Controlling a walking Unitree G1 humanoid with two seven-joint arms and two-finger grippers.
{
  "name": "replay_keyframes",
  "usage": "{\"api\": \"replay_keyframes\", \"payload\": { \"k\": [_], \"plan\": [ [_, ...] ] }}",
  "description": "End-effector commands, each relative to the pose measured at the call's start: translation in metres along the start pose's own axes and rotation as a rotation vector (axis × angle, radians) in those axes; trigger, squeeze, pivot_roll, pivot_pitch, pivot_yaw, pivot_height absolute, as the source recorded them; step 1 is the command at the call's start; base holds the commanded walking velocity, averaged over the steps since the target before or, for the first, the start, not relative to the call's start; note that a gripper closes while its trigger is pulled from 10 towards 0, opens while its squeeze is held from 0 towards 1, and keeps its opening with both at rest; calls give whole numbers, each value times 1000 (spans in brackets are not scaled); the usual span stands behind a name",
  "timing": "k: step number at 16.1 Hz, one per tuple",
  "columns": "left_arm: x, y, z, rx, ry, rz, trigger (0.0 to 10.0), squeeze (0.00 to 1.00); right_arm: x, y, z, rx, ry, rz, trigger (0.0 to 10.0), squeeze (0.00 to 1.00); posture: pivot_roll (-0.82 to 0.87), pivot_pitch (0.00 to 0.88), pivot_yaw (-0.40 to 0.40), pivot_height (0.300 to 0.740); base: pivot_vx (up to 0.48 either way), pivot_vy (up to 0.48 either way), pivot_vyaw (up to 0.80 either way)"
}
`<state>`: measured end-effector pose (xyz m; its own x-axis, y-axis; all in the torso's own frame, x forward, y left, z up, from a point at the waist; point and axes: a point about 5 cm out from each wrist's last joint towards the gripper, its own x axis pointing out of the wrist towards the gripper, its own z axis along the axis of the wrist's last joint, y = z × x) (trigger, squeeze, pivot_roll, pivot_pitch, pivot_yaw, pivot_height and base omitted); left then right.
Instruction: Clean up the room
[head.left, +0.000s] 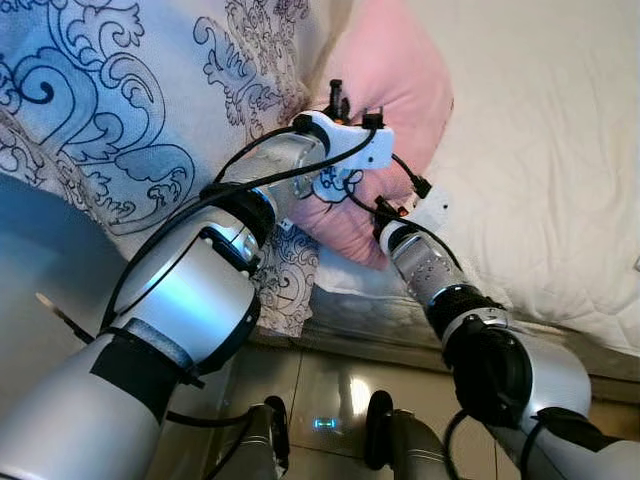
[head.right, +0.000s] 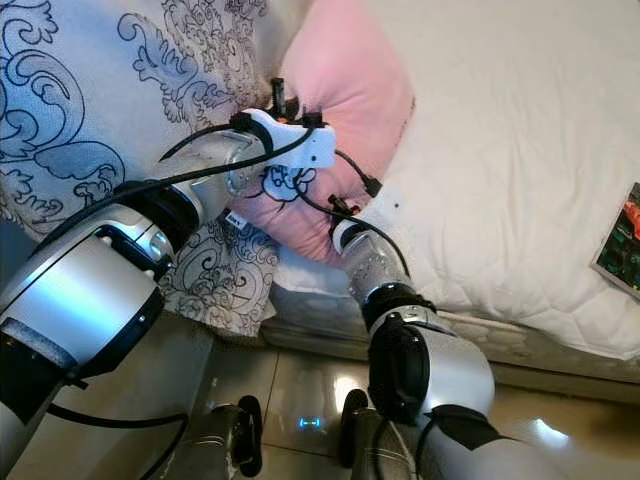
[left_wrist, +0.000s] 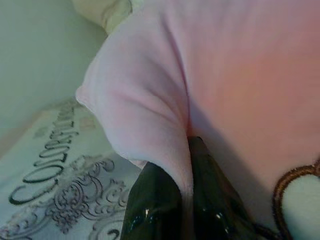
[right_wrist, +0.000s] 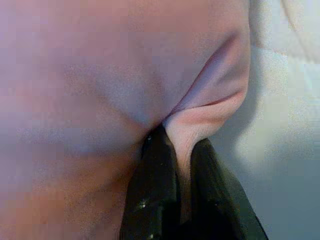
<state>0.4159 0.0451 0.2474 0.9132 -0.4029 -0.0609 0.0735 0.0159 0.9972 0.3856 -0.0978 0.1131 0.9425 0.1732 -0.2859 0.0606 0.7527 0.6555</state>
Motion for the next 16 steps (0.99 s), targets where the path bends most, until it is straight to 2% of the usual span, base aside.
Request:
{"api": "replay_keyframes", "payload": {
  "k": [1,3,4,5,7,8,9,12,16],
  "plan": [
    [0,1,-3,-26,27,-18,10000,0,1,5,-5,-72,47,24,10000,0,157,286,32,740,0,0,0],
    [-1,-2,-7,-81,52,-19,10000,0,0,-1,-1,-141,49,5,10000,0,156,287,29,740,0,0,0],
    [-2,-6,-12,-135,82,-28,10000,0,-1,-8,5,-222,49,-15,10000,0,153,285,27,740,0,0,0],
    [-2,-6,-14,-154,97,-21,10000,0,-1,-11,10,-268,42,-24,10000,0,153,285,27,740,0,0,0],
    [-2,-2,-16,-150,102,-1,10000,0,-1,-11,17,-303,23,-18,10000,27,149,275,23,740,0,0,0],
    [-3,1,-21,-146,121,16,10000,0,-1,-10,21,-351,7,-18,10000,1000,147,262,22,740,0,0,0],
    [-4,2,-26,-147,139,24,10000,1000,0,-8,23,-395,-6,-11,10000,1000,144,255,23,740,0,0,0],
    [-7,0,-34,-122,165,21,10000,1000,0,-6,27,-442,-27,-12,10000,1000,144,245,21,740,0,0,0],
    [-7,5,-37,-91,164,40,10000,1000,0,-3,33,-505,-67,-16,10000,1000,138,237,16,740,0,0,0]
  ]
}}
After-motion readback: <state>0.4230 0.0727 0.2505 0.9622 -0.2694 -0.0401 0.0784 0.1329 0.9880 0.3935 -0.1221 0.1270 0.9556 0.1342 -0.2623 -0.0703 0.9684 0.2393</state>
